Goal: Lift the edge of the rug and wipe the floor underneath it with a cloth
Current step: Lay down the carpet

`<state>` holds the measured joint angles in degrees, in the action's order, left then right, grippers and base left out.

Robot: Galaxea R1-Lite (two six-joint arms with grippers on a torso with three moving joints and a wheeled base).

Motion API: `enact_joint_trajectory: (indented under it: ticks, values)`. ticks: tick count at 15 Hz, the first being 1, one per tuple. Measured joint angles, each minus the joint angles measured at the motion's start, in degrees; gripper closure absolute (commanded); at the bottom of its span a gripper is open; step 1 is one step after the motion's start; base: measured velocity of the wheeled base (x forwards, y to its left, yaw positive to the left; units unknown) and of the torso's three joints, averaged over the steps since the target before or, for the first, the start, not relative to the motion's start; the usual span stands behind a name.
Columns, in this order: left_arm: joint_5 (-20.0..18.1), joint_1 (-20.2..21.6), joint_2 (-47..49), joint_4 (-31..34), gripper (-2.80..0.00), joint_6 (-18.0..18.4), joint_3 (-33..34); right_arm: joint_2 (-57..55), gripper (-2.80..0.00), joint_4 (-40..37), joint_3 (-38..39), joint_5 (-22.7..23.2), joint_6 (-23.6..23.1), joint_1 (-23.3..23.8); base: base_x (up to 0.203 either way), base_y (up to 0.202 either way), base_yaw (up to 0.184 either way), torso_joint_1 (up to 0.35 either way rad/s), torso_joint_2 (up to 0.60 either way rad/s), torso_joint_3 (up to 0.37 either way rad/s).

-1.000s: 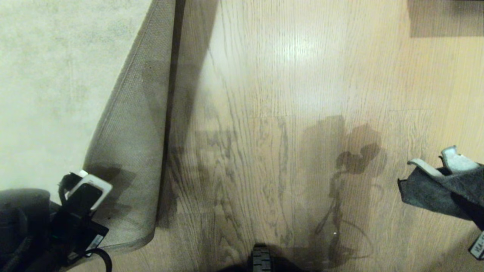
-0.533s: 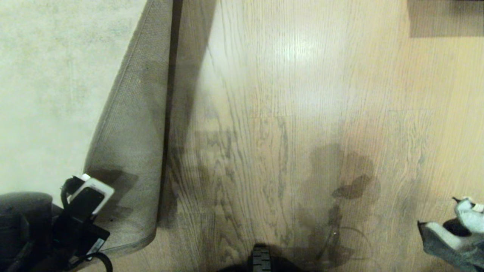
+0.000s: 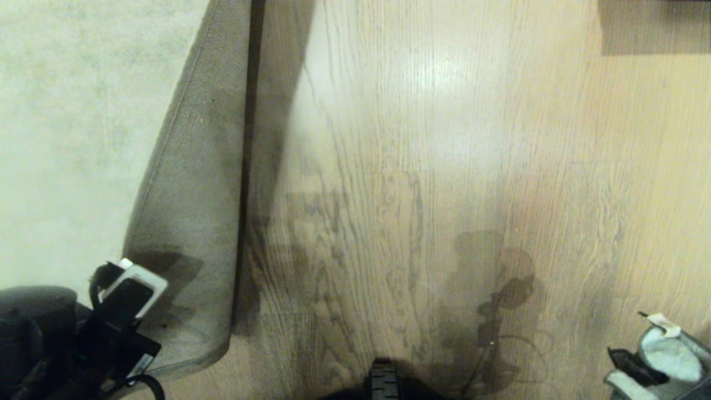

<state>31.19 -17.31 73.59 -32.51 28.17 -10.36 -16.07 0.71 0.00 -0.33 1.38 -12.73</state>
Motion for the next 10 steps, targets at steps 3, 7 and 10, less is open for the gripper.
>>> enact_joint_trajectory:
  ticks: [3,7,10]
  values:
    - [0.0,0.0,0.0,0.0,0.0,-0.1,0.1,0.1,0.0,0.0,0.0,0.0,0.0,0.1,0.0,0.0,0.0,0.0,0.0,0.0]
    - [-0.1,0.0,0.0,-0.6,0.0,-0.2,0.5,0.1,0.0,0.0,0.0,0.0,0.1,3.5,0.0,0.0,0.0,0.0,0.0,0.0]
    - [-0.2,-0.1,0.0,-0.7,0.0,-0.3,0.5,0.2,0.0,0.0,0.0,0.0,0.1,8.7,0.0,0.0,0.0,0.0,0.0,0.0]
